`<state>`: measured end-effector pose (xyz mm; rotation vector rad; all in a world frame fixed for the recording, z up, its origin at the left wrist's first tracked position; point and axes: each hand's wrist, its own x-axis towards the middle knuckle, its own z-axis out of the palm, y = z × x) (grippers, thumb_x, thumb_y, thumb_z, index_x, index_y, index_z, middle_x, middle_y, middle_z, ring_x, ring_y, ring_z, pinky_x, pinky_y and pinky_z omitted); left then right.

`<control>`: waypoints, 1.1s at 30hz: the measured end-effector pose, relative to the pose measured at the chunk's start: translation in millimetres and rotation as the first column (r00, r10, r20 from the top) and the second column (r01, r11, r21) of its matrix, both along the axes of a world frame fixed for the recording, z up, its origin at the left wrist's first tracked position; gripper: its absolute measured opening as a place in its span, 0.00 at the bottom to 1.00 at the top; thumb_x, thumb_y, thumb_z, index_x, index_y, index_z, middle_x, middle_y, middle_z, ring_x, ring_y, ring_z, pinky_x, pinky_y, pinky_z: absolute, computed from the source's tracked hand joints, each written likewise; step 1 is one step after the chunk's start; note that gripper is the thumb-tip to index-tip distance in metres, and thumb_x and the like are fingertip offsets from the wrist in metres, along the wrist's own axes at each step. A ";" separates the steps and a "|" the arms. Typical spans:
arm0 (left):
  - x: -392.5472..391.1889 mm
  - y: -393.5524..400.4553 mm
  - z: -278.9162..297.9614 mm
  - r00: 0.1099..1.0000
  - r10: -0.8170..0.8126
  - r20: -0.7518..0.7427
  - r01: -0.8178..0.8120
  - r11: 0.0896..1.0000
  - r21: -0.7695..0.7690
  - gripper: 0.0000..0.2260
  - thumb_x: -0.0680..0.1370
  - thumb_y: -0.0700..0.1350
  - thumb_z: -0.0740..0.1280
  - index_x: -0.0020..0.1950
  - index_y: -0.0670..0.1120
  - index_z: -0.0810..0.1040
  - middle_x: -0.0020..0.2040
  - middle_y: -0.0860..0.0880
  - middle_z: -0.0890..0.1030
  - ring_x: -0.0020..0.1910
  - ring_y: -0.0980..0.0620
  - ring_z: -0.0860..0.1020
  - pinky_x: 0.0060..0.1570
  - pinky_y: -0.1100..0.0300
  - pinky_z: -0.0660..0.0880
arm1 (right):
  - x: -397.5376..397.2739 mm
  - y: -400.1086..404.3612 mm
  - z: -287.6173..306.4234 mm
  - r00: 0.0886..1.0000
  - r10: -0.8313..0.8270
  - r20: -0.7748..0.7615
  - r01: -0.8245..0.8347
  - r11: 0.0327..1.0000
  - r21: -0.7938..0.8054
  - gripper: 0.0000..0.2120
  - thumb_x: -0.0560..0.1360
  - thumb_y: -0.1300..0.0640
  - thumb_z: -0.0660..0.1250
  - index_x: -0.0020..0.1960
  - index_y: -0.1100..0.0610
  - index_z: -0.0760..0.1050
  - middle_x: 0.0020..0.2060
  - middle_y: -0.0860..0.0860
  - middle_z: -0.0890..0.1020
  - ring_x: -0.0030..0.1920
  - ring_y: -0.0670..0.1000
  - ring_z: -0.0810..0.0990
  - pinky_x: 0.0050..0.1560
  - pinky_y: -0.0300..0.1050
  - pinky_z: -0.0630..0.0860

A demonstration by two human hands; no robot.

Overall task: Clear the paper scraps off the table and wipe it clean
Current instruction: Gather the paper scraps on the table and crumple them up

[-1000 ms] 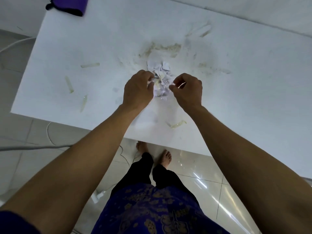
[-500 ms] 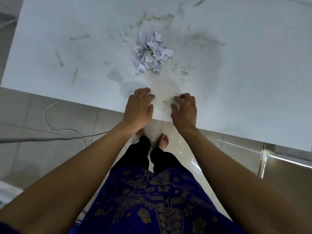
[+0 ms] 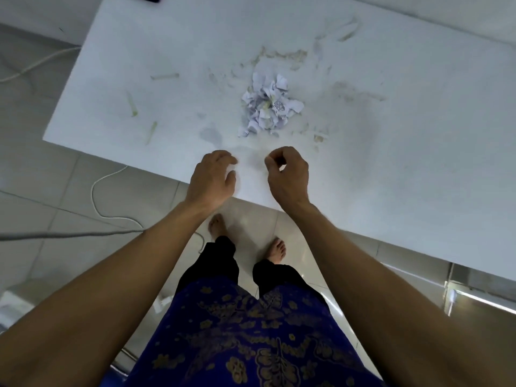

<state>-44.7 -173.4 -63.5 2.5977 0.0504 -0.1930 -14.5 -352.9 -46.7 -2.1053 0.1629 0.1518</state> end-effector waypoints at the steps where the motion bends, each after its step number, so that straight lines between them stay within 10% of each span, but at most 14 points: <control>1: 3.9 10.4 3.5 0.999 0.037 0.018 -0.037 0.999 0.006 0.12 0.80 0.41 0.65 0.62 0.44 0.79 0.63 0.46 0.78 0.63 0.44 0.74 0.63 0.50 0.73 | 4.2 9.4 5.9 1.000 0.009 0.010 -0.009 0.999 0.032 0.03 0.74 0.62 0.68 0.43 0.56 0.76 0.40 0.47 0.81 0.41 0.45 0.78 0.42 0.32 0.72; 10: 48.7 143.0 7.1 0.946 0.313 0.085 -0.322 0.937 0.135 0.14 0.81 0.39 0.62 0.66 0.43 0.77 0.63 0.43 0.77 0.63 0.42 0.73 0.58 0.49 0.73 | 51.8 122.8 21.1 0.985 0.152 -0.083 -0.151 0.988 0.027 0.04 0.70 0.61 0.70 0.37 0.55 0.80 0.31 0.46 0.82 0.32 0.43 0.79 0.34 0.32 0.74; 18: 77.1 200.0 -13.4 0.993 0.064 0.100 -0.072 0.994 0.078 0.06 0.77 0.40 0.72 0.52 0.43 0.86 0.53 0.46 0.82 0.50 0.42 0.78 0.45 0.52 0.78 | 86.3 191.2 12.6 0.985 0.090 -0.150 -0.096 0.995 -0.028 0.10 0.69 0.61 0.72 0.50 0.53 0.83 0.34 0.45 0.84 0.34 0.42 0.81 0.38 0.33 0.76; 33: 137.4 178.5 54.0 0.970 0.042 0.241 0.023 0.965 -0.260 0.04 0.80 0.42 0.68 0.46 0.43 0.79 0.42 0.50 0.82 0.40 0.52 0.79 0.41 0.58 0.77 | 100.1 186.8 37.6 0.972 -0.223 -0.069 0.211 0.967 -0.140 0.05 0.70 0.57 0.71 0.36 0.53 0.82 0.28 0.45 0.83 0.31 0.44 0.81 0.36 0.36 0.77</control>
